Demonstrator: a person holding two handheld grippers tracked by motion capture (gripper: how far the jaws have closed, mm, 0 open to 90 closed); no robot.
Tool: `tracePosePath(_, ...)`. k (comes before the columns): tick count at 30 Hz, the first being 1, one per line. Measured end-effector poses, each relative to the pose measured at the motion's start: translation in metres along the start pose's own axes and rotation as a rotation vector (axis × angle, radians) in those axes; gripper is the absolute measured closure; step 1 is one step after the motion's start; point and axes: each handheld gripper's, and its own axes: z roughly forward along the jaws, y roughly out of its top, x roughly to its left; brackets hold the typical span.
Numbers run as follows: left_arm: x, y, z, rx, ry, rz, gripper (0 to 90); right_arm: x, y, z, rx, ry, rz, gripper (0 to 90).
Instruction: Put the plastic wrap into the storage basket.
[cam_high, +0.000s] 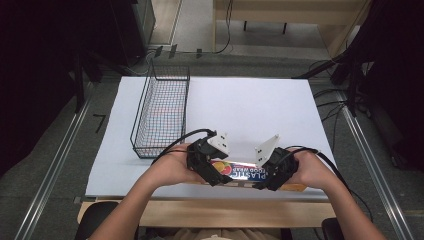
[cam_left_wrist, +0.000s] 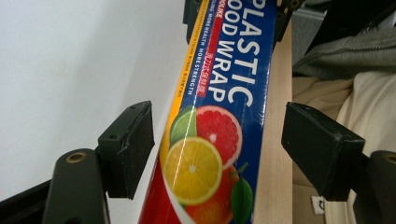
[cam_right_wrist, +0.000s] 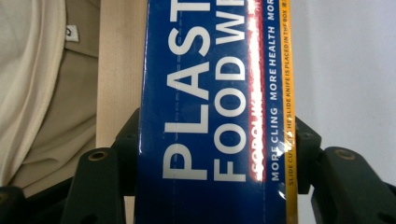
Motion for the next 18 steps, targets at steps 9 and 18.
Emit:
tracePosePath(9,-0.001,0.001,0.011,0.071,0.022,0.028,25.9,0.0,0.014,-0.003,-0.024,0.004,-0.038,41.7)
tracePosePath(18,-0.003,-0.005,0.026,0.164,0.06,0.064,27.4,0.003,0.022,0.0,0.004,-0.025,-0.054,41.7)
